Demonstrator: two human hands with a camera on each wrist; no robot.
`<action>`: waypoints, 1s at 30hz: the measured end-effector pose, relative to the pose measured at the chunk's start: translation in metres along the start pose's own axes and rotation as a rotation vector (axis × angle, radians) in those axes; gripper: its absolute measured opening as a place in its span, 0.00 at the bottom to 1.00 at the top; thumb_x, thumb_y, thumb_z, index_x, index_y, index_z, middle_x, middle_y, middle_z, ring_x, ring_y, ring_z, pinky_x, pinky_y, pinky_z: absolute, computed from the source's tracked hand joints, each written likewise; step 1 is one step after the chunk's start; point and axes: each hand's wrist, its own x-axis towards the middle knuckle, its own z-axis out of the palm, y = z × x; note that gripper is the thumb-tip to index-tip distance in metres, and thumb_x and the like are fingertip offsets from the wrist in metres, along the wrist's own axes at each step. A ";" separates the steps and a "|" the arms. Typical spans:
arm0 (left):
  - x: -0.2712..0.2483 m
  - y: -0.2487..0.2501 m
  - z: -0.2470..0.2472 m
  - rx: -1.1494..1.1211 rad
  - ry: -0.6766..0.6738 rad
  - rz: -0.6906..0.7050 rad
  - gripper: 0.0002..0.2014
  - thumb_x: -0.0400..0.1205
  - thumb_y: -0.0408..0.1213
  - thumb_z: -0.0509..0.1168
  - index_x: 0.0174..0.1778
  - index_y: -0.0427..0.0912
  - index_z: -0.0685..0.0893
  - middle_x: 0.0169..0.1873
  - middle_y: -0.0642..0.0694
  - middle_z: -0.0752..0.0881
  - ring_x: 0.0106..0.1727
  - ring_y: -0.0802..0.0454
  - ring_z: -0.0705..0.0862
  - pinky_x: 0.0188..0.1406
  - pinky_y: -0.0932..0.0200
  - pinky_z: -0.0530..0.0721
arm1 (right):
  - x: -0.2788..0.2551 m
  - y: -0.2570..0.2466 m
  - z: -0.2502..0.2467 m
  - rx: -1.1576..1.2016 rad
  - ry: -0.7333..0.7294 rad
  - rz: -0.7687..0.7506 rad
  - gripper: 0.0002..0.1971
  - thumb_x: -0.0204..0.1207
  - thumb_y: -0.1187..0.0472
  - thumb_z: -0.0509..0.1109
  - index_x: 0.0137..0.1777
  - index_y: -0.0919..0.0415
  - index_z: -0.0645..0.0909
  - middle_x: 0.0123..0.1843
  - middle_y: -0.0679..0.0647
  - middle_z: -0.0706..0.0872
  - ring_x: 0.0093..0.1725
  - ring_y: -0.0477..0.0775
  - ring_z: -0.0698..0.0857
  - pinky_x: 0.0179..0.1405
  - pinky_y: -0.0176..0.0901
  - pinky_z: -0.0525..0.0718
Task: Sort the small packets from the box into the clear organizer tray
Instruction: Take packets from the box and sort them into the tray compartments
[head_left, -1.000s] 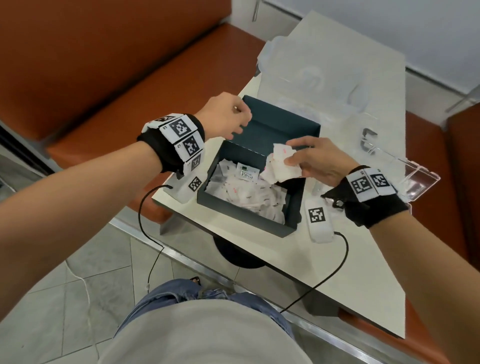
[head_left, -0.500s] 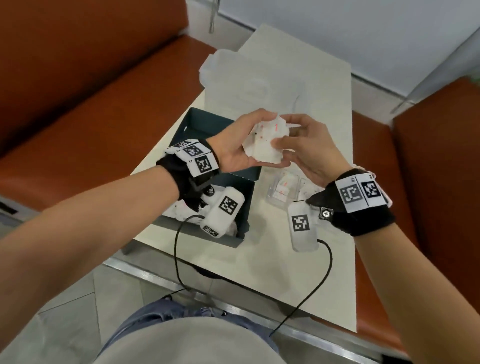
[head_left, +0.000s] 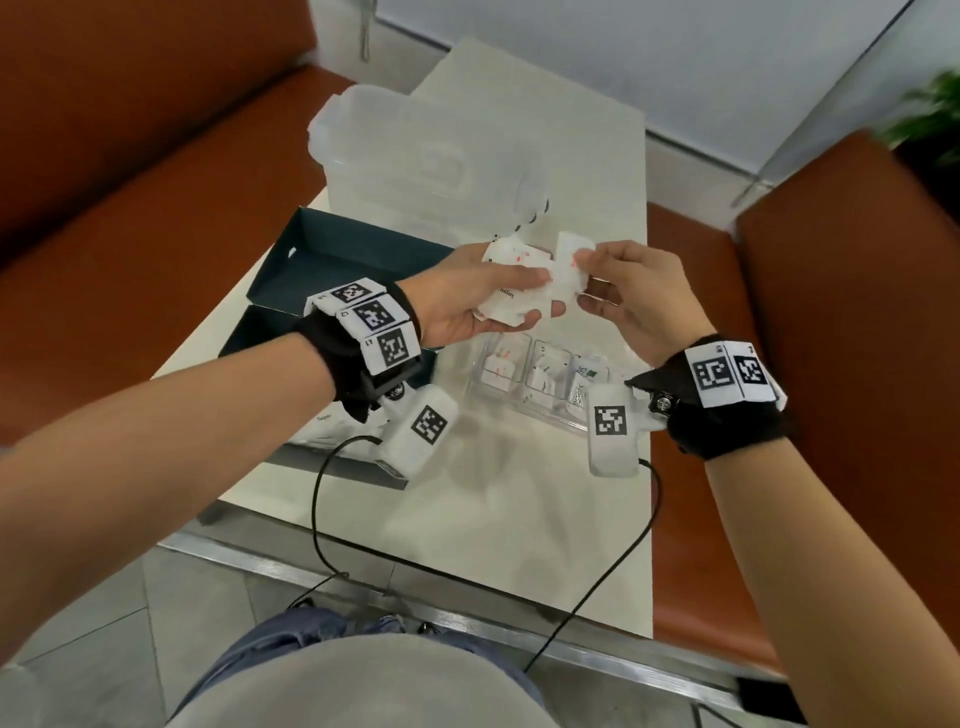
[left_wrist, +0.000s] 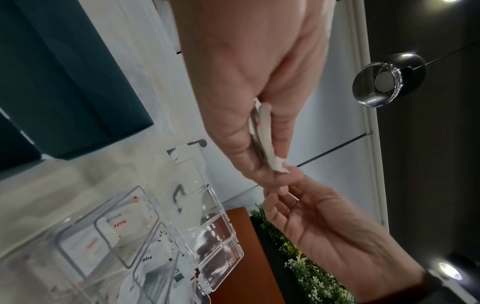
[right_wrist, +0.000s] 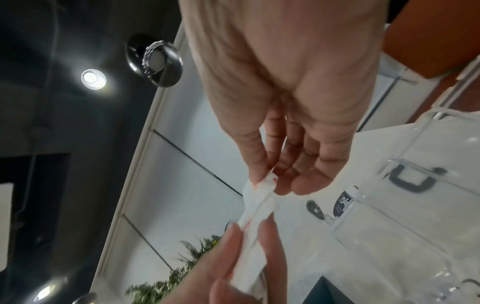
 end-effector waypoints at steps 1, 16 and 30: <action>0.001 -0.002 0.000 -0.003 0.015 0.006 0.18 0.81 0.24 0.68 0.67 0.35 0.78 0.56 0.33 0.88 0.50 0.36 0.90 0.32 0.58 0.88 | 0.001 0.001 -0.005 0.048 0.028 0.008 0.03 0.77 0.69 0.72 0.44 0.63 0.81 0.38 0.55 0.87 0.38 0.53 0.83 0.35 0.40 0.83; 0.017 -0.001 0.001 0.331 0.095 0.014 0.16 0.73 0.26 0.77 0.55 0.39 0.85 0.50 0.39 0.91 0.37 0.47 0.89 0.25 0.64 0.81 | 0.000 0.008 -0.024 -0.248 -0.144 -0.046 0.03 0.74 0.68 0.76 0.46 0.64 0.85 0.42 0.57 0.90 0.36 0.48 0.85 0.32 0.34 0.84; 0.023 -0.008 -0.010 0.243 0.264 0.128 0.14 0.75 0.25 0.75 0.54 0.35 0.83 0.47 0.37 0.90 0.41 0.45 0.89 0.25 0.64 0.81 | -0.001 0.020 -0.010 0.015 0.119 -0.037 0.03 0.74 0.69 0.75 0.46 0.66 0.84 0.35 0.53 0.83 0.29 0.45 0.76 0.29 0.35 0.78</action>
